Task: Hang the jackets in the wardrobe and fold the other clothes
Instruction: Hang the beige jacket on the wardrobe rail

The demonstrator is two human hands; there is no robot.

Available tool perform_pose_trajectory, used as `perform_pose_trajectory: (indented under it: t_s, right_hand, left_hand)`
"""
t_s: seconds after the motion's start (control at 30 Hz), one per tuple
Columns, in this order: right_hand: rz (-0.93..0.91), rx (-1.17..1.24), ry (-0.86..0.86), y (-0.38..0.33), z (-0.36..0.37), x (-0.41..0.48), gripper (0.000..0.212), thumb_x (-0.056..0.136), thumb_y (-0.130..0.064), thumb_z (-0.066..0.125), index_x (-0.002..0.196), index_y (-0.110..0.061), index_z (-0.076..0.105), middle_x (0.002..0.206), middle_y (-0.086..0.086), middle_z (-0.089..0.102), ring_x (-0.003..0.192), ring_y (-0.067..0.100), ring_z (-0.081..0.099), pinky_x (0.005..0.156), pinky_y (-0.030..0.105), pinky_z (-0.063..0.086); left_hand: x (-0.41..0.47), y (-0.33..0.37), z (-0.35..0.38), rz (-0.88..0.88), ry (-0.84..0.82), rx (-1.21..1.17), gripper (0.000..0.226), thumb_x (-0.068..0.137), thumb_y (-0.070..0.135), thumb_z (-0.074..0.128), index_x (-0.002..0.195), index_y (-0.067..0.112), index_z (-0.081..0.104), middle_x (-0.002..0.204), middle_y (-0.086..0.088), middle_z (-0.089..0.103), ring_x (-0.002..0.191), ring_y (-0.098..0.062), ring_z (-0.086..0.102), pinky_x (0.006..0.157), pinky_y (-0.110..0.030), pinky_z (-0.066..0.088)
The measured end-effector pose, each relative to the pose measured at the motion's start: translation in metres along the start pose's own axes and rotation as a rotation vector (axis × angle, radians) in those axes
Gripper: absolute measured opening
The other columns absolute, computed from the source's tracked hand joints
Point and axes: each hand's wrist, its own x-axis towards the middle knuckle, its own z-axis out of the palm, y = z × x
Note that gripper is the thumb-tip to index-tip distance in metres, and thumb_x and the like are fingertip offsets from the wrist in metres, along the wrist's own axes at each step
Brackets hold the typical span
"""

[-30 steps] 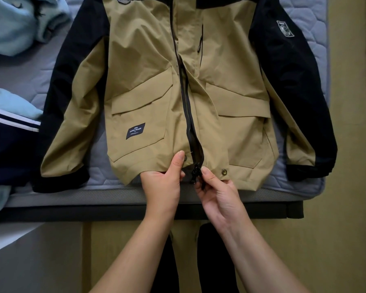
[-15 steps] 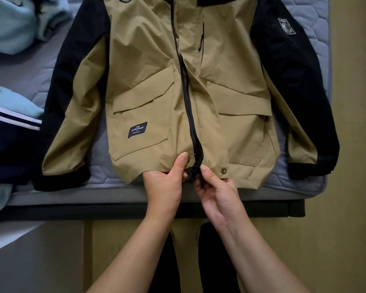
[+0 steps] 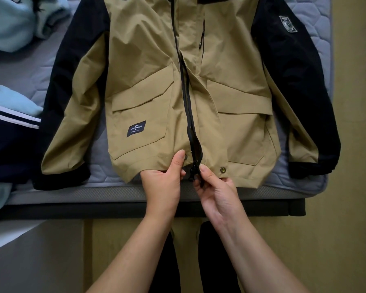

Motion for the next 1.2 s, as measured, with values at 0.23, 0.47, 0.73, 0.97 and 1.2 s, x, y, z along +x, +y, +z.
perform_pose_trajectory:
  t_s: [0.23, 0.47, 0.73, 0.97, 1.2]
  right_hand:
    - [-0.018, 0.023, 0.044, 0.000, 0.000, 0.000, 0.039, 0.067, 0.000, 0.069, 0.104, -0.008, 0.061, 0.082, 0.004, 0.071, 0.072, 0.012, 0.068, 0.059, 0.022, 0.054]
    - [-0.079, 0.081, -0.013, -0.014, 0.010, 0.006, 0.026, 0.072, 0.003, 0.064, 0.095, -0.009, 0.060, 0.075, 0.002, 0.070, 0.065, 0.010, 0.067, 0.056, 0.020, 0.052]
    - [0.083, 0.059, -0.174, -0.019, -0.005, -0.002, 0.028, 0.073, -0.005, 0.062, 0.101, -0.002, 0.061, 0.089, 0.013, 0.071, 0.075, 0.020, 0.069, 0.061, 0.024, 0.055]
    - [0.095, 0.078, -0.256, -0.024, -0.009, -0.005, 0.045, 0.053, -0.013, 0.089, 0.092, -0.002, 0.069, 0.088, 0.016, 0.071, 0.076, 0.023, 0.069, 0.066, 0.029, 0.056]
    - [0.114, 0.142, -0.245, -0.023, -0.010, -0.006, 0.069, 0.042, -0.013, 0.096, 0.103, -0.001, 0.064, 0.095, 0.017, 0.068, 0.081, 0.023, 0.067, 0.060, 0.026, 0.053]
  left_hand:
    - [0.000, -0.004, 0.000, -0.006, -0.043, 0.068, 0.018, 0.081, 0.010, 0.072, 0.067, 0.019, 0.067, 0.059, 0.010, 0.067, 0.052, -0.001, 0.060, 0.053, -0.016, 0.049]
    - [-0.007, -0.016, -0.015, -0.120, -0.060, 0.082, 0.024, 0.082, 0.014, 0.070, 0.059, 0.015, 0.065, 0.051, 0.005, 0.060, 0.045, -0.005, 0.051, 0.050, -0.016, 0.045]
    - [0.000, 0.003, -0.001, -0.237, -0.224, -0.133, 0.014, 0.070, 0.024, 0.073, 0.067, 0.011, 0.070, 0.057, -0.002, 0.065, 0.045, -0.010, 0.056, 0.046, -0.019, 0.047]
    - [0.005, 0.014, 0.001, -0.432, -0.438, -0.181, 0.024, 0.056, 0.030, 0.076, 0.061, 0.007, 0.074, 0.056, -0.006, 0.059, 0.044, -0.009, 0.049, 0.045, -0.018, 0.042]
    - [0.004, 0.020, 0.003, -0.225, -0.403, -0.089, 0.023, 0.065, 0.034, 0.072, 0.055, 0.013, 0.069, 0.051, -0.002, 0.057, 0.045, -0.009, 0.048, 0.049, -0.017, 0.043]
